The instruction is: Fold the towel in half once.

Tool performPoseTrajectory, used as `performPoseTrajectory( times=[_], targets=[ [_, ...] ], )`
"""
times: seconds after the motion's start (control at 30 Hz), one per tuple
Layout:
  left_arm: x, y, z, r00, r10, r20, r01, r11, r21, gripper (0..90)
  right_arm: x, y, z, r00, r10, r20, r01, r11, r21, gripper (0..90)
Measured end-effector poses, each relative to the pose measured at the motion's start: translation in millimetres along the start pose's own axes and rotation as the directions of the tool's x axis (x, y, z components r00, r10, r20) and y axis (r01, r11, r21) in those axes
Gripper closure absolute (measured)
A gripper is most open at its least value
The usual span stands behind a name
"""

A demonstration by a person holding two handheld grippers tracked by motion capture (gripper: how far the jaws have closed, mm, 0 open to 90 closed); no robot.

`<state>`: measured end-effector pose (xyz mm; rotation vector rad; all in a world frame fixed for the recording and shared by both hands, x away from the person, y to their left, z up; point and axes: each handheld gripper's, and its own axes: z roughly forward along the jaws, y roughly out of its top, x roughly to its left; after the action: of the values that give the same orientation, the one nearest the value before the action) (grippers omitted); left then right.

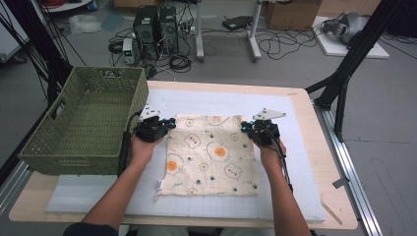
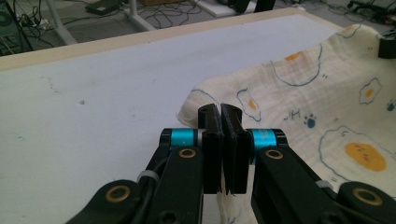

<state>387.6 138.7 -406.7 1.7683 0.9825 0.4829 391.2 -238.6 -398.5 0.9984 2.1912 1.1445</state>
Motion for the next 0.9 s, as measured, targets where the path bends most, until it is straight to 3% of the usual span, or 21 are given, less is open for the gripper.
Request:
performPoseTrajectory(
  times=[0.2, 0.3, 0.5, 0.77, 0.9],
  targets=[
    [-3.0, -5.3, -11.1, 0.9992, -0.011, 0.037, 0.011, 0.9998, 0.015, 85.9, 5.9, 2.0, -10.0, 0.9996, -0.010, -0.026, 0.010, 1.000, 0.012, 86.4],
    [-4.6, -5.2, -17.5, 0.9989, -0.021, 0.042, 0.022, 0.9996, -0.017, 85.9, 9.5, 3.5, -15.0, 0.9991, -0.022, -0.037, 0.023, 1.000, 0.018, 86.4],
    [-6.0, -10.6, -30.3, 0.9970, -0.033, 0.070, 0.035, 0.9989, -0.030, 86.0, 16.9, 5.7, -24.9, 0.9977, -0.057, -0.036, 0.058, 0.998, 0.037, 86.3],
    [-20.5, -20.9, -42.2, 0.9940, 0.013, 0.109, -0.009, 0.9993, -0.037, 86.0, 26.1, -2.5, -40.0, 0.9956, -0.080, -0.050, 0.081, 0.996, 0.025, 86.4],
    [-23.1, -25.3, -46.5, 0.9927, 0.010, 0.120, -0.006, 0.9994, -0.035, 86.0, 26.8, -11.1, -45.8, 0.9959, -0.077, -0.049, 0.078, 0.997, 0.022, 86.3]
  ],
)
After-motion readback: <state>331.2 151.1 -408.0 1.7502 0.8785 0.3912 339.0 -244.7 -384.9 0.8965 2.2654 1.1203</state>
